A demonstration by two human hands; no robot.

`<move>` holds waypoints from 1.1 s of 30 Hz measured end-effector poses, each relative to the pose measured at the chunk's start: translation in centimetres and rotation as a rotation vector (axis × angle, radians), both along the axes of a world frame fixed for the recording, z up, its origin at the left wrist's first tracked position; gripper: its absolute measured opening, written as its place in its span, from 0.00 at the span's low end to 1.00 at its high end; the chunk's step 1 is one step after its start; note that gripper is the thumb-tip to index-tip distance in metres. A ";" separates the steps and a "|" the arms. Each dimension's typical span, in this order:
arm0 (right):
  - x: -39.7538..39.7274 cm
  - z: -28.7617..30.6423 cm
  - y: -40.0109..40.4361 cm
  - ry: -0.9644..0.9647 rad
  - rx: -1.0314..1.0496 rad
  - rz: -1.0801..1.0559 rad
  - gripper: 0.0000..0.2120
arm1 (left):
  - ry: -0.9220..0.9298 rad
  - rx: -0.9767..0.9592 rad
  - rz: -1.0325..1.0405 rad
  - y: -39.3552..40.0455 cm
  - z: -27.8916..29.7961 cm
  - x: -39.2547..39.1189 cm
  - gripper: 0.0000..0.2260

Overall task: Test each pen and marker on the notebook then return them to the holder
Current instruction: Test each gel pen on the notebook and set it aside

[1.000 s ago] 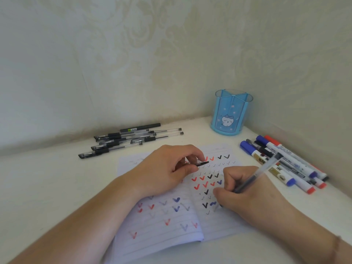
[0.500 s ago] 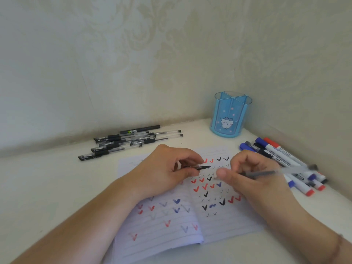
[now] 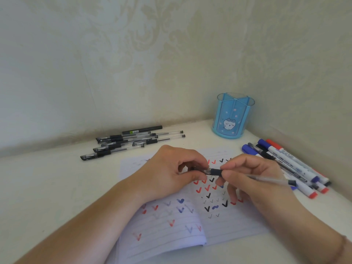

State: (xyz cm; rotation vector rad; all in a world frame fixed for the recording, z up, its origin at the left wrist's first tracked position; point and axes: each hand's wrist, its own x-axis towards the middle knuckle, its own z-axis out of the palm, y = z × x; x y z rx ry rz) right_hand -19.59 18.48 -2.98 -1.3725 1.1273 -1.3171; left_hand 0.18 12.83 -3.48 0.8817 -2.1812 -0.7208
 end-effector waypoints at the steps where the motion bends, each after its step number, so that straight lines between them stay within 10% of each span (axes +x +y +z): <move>1: 0.0 -0.1 -0.1 -0.004 0.001 -0.014 0.09 | 0.013 0.003 -0.004 0.1 -0.1 -0.1 0.06; 17: -0.4 -0.2 0.2 -0.005 -0.132 0.048 0.14 | 0.322 0.152 -0.061 0.9 0.0 -0.9 0.07; 21: -1.4 0.5 -0.1 0.079 -0.339 -0.054 0.10 | 0.139 0.134 -0.038 0.3 0.2 -0.5 0.19; 26: -5.5 2.1 -0.2 0.610 -0.313 -0.578 0.10 | -0.036 -0.190 0.487 -3.2 -0.8 1.9 0.10; 33: -10.9 -0.3 -1.7 1.037 0.085 -0.754 0.07 | -0.407 -0.045 0.966 -4.9 -1.4 4.9 0.12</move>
